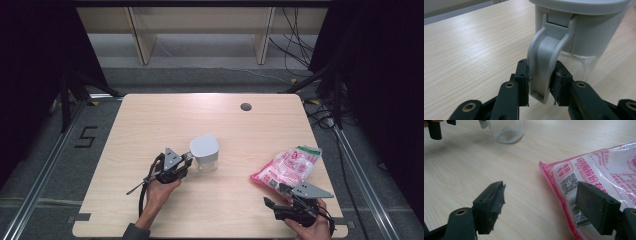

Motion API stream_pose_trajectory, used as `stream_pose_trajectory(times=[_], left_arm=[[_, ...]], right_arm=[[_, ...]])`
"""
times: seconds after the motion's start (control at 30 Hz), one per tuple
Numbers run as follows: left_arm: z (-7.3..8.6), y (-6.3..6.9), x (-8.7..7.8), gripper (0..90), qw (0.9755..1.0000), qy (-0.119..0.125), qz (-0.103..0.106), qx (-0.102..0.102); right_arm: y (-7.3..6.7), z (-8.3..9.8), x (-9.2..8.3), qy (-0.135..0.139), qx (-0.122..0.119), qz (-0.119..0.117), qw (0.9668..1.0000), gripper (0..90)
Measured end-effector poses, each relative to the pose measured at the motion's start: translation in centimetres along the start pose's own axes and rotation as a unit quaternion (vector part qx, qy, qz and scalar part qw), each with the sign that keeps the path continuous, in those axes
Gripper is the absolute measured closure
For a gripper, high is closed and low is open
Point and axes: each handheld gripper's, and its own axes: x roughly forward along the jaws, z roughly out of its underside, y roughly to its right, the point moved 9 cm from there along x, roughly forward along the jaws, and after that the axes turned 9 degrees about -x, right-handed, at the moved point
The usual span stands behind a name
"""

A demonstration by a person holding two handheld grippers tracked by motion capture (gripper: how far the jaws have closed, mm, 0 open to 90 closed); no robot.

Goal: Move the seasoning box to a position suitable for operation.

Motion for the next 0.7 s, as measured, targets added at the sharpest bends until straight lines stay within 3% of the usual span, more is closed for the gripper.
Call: stream_pose_trajectory(times=[0.03, 0.2, 0.4, 0.7], left_arm=[[0.0, -0.1, 0.0, 69.8, 1.0, -0.002, -0.005, 0.002], [-0.1, -0.2, 0.3, 70.3, 1.0, 0.004, -0.001, -0.003], [-0.2, -0.1, 0.6, 70.5, 0.9999, 0.007, 0.007, 0.006], [-0.1, 1.7, 0.8, 70.3, 0.9986, 0.003, 0.043, 0.031]], right_arm=[[0.3, 0.0, 0.0, -0.002, -0.013, 0.0, 0.9999, 23.9], [0.3, 0.0, 0.0, -0.002, -0.013, 0.0, 0.9999, 23.9], [0.2, 0.0, 0.0, -0.001, -0.012, -0.001, 0.9999, 23.9], [0.2, 0.0, 0.0, -0.001, -0.013, -0.001, 0.9999, 23.9]])
